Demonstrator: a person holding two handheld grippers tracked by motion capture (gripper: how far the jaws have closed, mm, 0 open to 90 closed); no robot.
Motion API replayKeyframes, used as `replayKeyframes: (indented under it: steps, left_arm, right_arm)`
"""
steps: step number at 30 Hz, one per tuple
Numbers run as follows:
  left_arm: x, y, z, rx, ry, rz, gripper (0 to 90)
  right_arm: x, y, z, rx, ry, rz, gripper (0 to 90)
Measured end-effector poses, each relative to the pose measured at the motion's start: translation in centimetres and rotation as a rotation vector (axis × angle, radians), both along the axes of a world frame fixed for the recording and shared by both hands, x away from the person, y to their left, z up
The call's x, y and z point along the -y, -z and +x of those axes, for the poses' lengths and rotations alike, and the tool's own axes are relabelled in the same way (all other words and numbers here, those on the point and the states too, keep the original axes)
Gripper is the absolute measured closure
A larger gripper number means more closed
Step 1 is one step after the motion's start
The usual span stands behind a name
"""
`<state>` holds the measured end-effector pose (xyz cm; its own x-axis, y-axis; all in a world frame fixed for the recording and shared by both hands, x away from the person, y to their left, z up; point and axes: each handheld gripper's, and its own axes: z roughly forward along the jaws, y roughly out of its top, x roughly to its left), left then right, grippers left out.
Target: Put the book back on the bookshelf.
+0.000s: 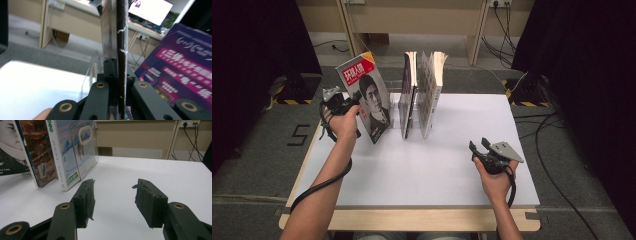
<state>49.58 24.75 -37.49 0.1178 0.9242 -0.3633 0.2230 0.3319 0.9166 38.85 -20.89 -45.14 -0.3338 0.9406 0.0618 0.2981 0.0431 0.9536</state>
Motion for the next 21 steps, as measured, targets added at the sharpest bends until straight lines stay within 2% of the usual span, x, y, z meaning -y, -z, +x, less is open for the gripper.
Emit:
replayKeyframes:
  steps: [4,10,21]
  left_arm:
    - [0.9,-0.8,-0.4,0.085,0.034,0.094,86.6]
    - [2.3,-1.7,0.0,0.176,0.069,0.139,86.6]
    - [3.2,-1.8,1.3,0.205,0.071,0.192,86.6]
  right_arm:
    - [0.0,0.1,0.1,-0.002,0.003,-0.001,48.9]
    - [0.1,0.0,0.0,0.0,0.001,0.001,48.9]
    - [0.4,0.1,0.1,0.002,0.007,0.005,48.9]
